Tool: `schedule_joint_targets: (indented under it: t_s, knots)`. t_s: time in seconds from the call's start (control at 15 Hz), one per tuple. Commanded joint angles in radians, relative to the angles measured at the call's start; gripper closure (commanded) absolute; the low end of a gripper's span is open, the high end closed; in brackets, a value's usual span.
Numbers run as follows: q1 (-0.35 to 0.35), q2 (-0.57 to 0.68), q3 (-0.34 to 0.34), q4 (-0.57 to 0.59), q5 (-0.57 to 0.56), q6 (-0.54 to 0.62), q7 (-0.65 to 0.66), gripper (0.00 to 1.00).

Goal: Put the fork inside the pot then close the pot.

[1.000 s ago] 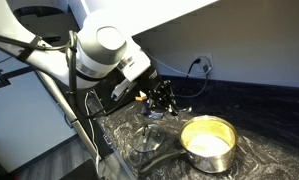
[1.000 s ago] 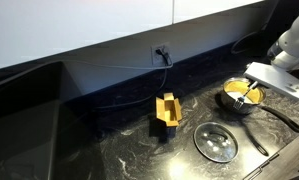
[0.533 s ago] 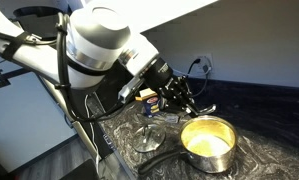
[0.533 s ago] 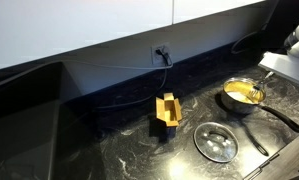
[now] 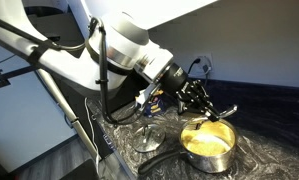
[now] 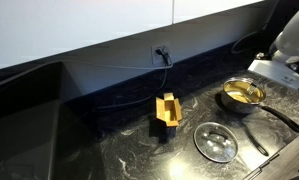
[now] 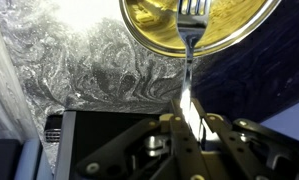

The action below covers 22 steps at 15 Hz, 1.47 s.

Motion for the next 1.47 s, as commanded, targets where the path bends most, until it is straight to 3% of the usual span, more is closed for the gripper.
schedule_joint_targets:
  t_s: [0.0, 0.6, 0.67, 0.87, 1.27, 1.4]
  knots:
    - [0.016, 0.117, 0.011, 0.088, -0.051, -0.052, 0.069, 0.97]
    - [0.034, 0.313, 0.074, 0.218, -0.016, -0.139, 0.050, 0.97]
    - [0.037, 0.324, 0.078, 0.223, -0.014, -0.145, 0.049, 0.62]
    - [0.036, 0.328, 0.090, 0.216, 0.004, -0.132, 0.044, 0.48]
    - [0.009, 0.254, 0.097, 0.153, 0.081, -0.062, 0.004, 0.02]
    - [-0.010, 0.243, 0.090, 0.144, 0.129, -0.026, -0.017, 0.00]
